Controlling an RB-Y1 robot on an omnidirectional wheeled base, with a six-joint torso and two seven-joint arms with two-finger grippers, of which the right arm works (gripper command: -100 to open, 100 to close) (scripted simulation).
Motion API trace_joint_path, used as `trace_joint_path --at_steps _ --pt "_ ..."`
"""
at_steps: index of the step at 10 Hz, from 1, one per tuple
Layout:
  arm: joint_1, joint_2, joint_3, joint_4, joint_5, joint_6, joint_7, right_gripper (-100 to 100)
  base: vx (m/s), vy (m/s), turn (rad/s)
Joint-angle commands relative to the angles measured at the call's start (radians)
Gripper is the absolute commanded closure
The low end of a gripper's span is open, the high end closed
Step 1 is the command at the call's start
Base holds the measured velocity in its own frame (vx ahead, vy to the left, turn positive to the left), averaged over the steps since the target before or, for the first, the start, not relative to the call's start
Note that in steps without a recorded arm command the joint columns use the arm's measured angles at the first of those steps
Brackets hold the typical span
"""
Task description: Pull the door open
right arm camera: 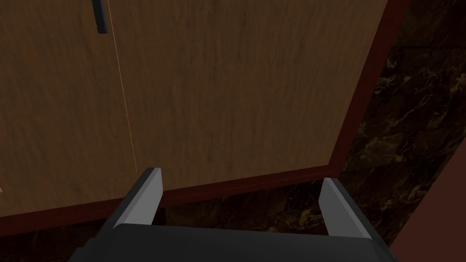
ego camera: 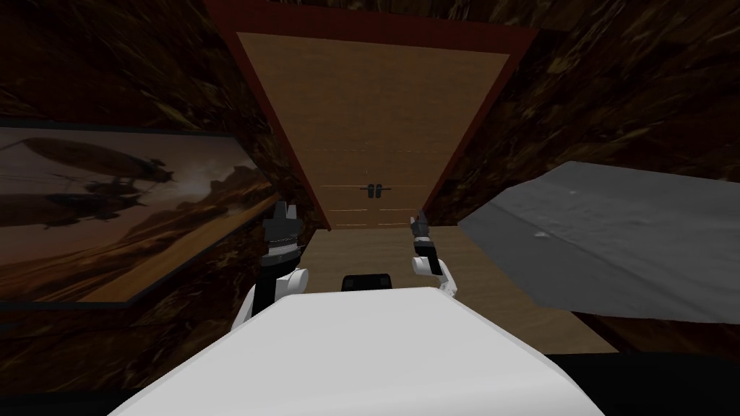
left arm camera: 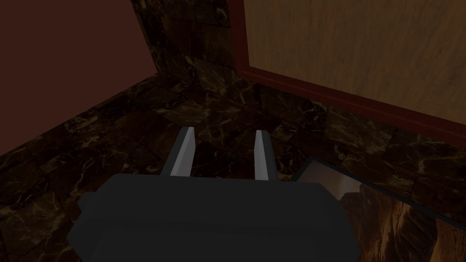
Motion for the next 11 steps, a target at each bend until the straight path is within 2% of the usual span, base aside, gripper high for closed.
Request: trace_joint_path --at_steps 1,7,8,11 --pt "-0.023 -0.004 -0.010 0.034 0.010 0.006 -0.009 -100 0.091 0.010 0.056" --pt "-0.094 -0.019 -0.045 0.158 0.047 0.012 -0.042 -100 0.100 0.008 0.056" --pt "-0.118 -0.023 -0.057 0.200 0.059 0.014 -0.053 -100 0.147 0.030 0.094" --pt "-0.154 -0.029 -0.074 0.262 0.078 0.017 -0.070 -100 0.129 -0.002 0.061"
